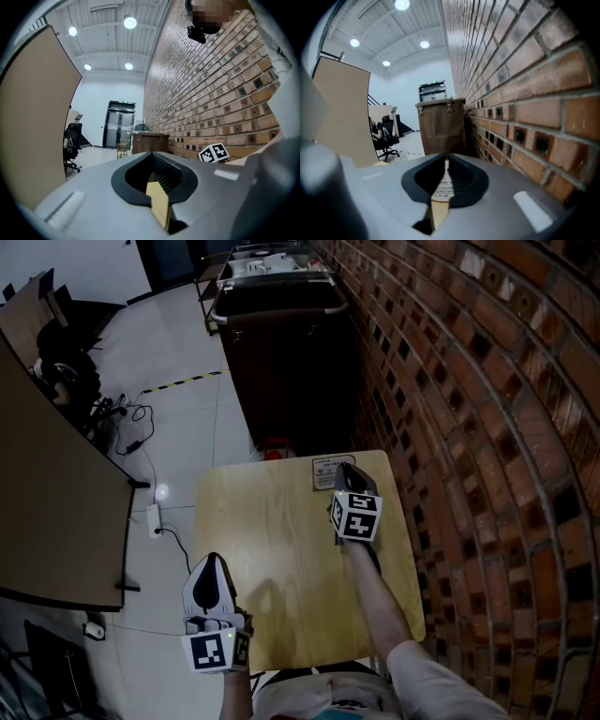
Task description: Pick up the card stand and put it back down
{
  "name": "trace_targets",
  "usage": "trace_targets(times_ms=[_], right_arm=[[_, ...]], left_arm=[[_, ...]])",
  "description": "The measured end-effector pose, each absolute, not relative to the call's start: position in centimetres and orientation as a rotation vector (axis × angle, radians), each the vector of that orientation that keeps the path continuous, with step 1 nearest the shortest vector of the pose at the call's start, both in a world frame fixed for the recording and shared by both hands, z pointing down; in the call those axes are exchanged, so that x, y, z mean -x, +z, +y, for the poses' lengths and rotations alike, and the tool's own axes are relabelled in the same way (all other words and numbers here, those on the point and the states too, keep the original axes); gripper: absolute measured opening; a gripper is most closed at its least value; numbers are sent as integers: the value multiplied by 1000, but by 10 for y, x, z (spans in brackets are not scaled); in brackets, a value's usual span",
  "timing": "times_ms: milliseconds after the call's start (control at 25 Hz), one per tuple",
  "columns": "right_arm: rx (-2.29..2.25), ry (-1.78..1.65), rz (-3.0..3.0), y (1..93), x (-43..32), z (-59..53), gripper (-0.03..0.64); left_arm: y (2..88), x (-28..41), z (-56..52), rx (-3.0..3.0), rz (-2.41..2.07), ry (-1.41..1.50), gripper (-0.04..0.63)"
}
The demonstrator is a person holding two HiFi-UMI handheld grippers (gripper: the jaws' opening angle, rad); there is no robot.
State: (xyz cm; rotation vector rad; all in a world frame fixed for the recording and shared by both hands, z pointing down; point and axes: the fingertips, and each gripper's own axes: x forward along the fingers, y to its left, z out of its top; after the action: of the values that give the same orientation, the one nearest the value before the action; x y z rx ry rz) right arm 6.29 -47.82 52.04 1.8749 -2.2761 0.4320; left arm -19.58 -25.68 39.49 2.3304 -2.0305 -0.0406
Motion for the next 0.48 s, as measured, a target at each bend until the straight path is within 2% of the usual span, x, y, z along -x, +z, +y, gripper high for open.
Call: trace_targets(times_ms=[40, 320, 480], right_arm=[[-1879, 396, -2327, 502, -64, -471, 3], [-1894, 210, -2752, 360, -77, -336, 3], [-1844, -19, -2709, 344, -76, -247, 3]], left_arm=[[391, 194, -255, -2338, -2027, -56, 5], [356, 170, -230, -2453, -1985, -165, 5], [344, 158, -216, -2509, -1960, -196, 5]])
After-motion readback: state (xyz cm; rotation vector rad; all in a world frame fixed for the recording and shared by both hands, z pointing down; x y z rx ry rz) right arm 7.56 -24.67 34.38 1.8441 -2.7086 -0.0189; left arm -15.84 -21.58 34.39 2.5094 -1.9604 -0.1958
